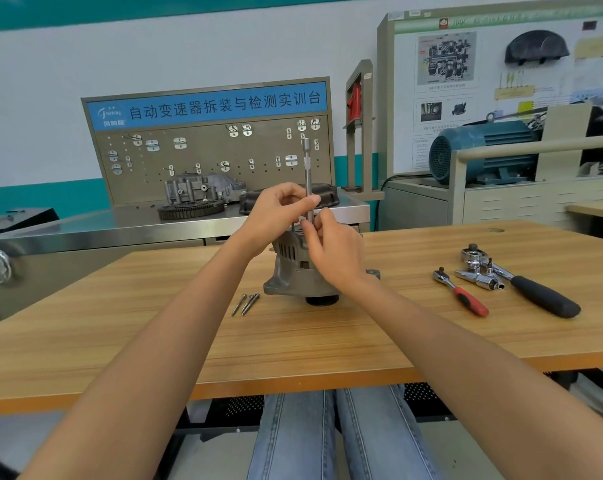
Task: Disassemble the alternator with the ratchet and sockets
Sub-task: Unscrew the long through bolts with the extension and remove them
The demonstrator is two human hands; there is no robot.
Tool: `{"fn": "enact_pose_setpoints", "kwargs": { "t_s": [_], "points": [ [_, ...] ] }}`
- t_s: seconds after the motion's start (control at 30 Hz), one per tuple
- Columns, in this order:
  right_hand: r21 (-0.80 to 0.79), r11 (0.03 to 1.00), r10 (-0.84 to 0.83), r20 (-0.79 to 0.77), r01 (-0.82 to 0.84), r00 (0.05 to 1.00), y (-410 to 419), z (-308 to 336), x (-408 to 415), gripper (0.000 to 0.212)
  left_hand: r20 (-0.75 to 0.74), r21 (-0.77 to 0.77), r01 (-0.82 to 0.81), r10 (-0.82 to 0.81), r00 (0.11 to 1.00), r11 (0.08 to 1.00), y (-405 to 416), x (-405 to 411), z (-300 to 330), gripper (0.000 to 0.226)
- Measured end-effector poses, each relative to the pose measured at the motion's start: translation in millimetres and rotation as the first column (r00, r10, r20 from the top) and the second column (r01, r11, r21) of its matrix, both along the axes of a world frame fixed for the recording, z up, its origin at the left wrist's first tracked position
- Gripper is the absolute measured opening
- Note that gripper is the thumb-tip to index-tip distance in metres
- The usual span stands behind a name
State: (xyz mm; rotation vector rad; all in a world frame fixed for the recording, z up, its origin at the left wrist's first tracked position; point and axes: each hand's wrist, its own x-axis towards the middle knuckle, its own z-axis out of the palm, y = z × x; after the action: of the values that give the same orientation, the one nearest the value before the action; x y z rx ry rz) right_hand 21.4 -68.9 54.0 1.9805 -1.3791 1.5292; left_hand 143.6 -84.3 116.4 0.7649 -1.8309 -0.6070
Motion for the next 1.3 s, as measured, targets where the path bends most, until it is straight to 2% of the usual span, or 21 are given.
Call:
{"fn": "enact_pose_setpoints", "kwargs": {
  "t_s": [0.4,0.57,0.83,1.17,1.3],
  "points": [
    [-0.045,0.999,0.000,0.007,0.001,1.000,0.9,-1.9,2.0,0.030,0.080,0.006,0.001,-0.001,0.997,1.000,4.6,2.5,2.2,0.013],
    [0.024,0.999,-0.037,0.030,0.037,0.999,-1.3,-0.8,2.7,0.033,0.025,0.020,-0.003,0.002,1.000,1.000,0.4,1.7,0.4,0.011],
    [-0.015,0.999,0.040,0.043,-0.039,0.998,-0.2,-1.1,1.9,0.028,0.040,0.006,0.012,-0.012,0.999,1.000,2.0,1.5,0.6,0.012],
    [0.024,0.999,0.030,0.069,-0.032,0.997,1.8,-0.3,4.0,0.034,-0.002,0.005,-0.012,0.012,1.000,1.000,3.6,2.2,0.5,0.012],
    [0.000,1.000,0.008,0.034,-0.008,0.999,1.0,-1.5,3.8,0.028,-0.014,-0.001,-0.021,0.021,1.000,1.000,2.3,1.1,-0.9,0.015]
  ]
}}
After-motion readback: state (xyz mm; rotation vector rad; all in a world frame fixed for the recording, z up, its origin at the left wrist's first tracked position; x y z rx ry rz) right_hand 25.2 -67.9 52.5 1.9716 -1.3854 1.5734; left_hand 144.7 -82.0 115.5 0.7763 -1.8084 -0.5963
